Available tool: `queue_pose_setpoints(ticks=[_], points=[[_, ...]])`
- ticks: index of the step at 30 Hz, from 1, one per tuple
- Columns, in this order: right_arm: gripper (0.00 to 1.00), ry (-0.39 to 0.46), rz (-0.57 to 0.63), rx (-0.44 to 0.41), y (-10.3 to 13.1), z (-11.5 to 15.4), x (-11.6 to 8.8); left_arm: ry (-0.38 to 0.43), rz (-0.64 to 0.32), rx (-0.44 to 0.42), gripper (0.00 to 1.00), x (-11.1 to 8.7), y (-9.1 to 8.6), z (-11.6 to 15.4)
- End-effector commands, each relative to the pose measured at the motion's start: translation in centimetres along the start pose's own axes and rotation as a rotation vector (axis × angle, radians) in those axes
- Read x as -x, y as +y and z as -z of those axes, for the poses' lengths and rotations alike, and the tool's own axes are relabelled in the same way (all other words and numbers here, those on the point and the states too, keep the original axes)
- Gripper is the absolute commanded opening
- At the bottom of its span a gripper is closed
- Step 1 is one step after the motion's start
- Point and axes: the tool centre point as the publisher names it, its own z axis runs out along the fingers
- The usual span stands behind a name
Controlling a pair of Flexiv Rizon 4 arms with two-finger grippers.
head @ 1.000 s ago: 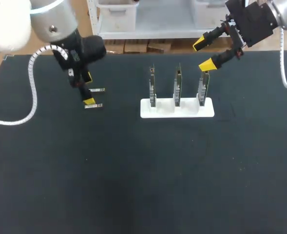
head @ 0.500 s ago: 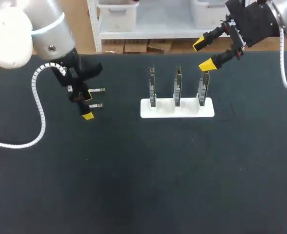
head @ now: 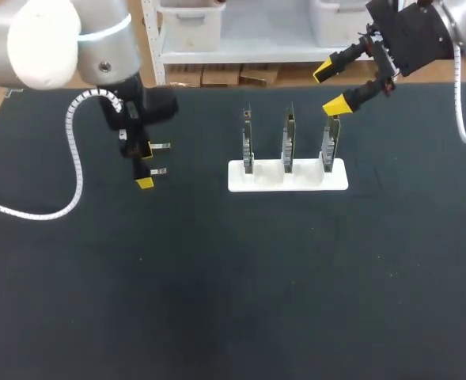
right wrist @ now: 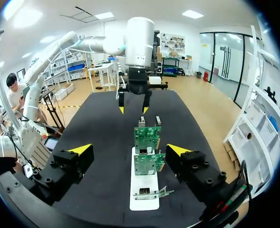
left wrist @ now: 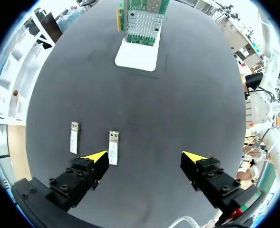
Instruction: Pick up the optical module with the left hand, and insert it into the network port with the right hand.
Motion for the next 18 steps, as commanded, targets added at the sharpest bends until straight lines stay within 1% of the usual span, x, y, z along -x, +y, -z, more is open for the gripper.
queue_pose_setpoints(ticks=[1, 6, 11, 12, 18], points=[[1.00, 0.001, -0.001, -0.002, 0.06, 0.01, 0.02, 0.021, 0.029, -0.005, 1.00, 0.12, -0.03, -0.51], [1.00, 0.001, -0.001, -0.002, 0.06, 0.01, 0.02, 0.021, 0.053, 0.024, 1.00, -0.12, -0.29, -0.62], [1.00, 0.001, -0.001, -0.002, 0.06, 0.01, 0.02, 0.026, 0.065, 0.041, 1.00, 0.09, -0.41, -0.52], [1.00, 0.001, -0.001, -0.002, 0.06, 0.01, 0.02, 0.015, 0.070, 0.048, 1.00, 0.13, -0.55, -0.29], [1.00, 0.001, -0.001, -0.002, 0.06, 0.01, 0.02, 0.015, 0.070, 0.048, 1.00, 0.13, -0.55, -0.29]])
